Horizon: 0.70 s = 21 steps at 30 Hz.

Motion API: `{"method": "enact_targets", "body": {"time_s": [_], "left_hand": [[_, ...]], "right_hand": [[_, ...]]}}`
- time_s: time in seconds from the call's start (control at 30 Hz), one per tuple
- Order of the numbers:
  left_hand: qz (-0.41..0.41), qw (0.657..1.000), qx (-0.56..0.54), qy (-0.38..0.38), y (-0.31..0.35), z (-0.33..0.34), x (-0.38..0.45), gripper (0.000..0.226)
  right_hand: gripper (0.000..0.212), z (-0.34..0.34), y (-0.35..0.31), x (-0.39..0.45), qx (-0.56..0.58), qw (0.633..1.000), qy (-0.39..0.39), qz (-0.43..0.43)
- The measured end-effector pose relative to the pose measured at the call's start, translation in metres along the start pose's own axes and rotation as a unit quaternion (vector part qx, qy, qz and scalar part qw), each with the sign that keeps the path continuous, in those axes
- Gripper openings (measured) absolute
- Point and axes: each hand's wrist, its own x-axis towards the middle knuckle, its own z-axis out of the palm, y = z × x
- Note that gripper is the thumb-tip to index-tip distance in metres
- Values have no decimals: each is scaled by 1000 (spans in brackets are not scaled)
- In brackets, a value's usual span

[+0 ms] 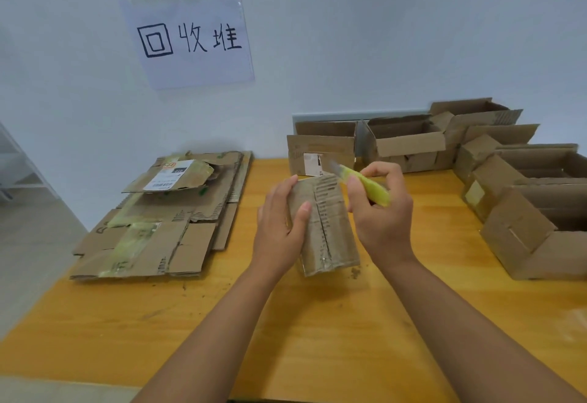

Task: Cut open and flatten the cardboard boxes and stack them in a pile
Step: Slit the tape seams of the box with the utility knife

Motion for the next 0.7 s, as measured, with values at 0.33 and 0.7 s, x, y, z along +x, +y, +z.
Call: {"method": "enact_targets", "body": {"time_s": [0.33, 0.7], "left_hand": [[4, 1000, 8, 2, -8, 3, 4, 47], [4, 1000, -8, 6, -8, 4, 5, 47]], "right_hand": [[36, 17, 33, -25, -135, 983, -76, -103], [35, 19, 37, -22, -208, 958, -92, -173]]}}
